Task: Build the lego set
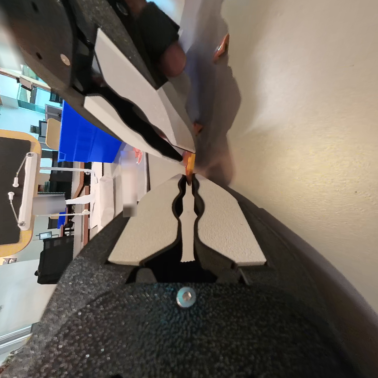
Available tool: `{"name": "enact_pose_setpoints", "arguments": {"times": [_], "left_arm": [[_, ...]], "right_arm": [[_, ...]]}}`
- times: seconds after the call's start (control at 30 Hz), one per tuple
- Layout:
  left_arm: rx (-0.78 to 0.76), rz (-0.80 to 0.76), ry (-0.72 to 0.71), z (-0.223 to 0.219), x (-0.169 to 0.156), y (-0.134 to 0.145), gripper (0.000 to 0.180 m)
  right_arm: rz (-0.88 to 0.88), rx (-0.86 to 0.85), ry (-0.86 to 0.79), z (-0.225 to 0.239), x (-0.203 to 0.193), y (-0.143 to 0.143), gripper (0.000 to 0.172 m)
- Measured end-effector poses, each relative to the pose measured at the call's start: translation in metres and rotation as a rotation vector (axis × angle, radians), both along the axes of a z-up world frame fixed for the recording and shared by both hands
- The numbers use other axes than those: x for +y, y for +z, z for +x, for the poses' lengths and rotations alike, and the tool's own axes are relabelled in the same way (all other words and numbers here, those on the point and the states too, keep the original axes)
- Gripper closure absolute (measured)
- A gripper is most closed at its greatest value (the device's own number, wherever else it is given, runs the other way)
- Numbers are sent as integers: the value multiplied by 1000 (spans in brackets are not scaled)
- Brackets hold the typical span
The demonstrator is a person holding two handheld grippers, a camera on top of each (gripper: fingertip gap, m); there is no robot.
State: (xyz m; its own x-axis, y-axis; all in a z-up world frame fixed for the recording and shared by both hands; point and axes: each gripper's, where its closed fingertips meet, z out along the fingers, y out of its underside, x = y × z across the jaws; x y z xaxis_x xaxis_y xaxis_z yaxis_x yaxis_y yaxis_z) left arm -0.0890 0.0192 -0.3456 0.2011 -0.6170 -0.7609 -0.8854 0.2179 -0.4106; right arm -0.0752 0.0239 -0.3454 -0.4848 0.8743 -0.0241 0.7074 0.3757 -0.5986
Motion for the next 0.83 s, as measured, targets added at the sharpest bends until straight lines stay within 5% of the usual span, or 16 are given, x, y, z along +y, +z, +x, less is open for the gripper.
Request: {"name": "enact_pose_setpoints", "arguments": {"times": [0.83], "left_arm": [[11, -14, 43, -4, 4, -1, 175]], "right_arm": [[-5, -31, -26, -1, 2, -7, 155]]}}
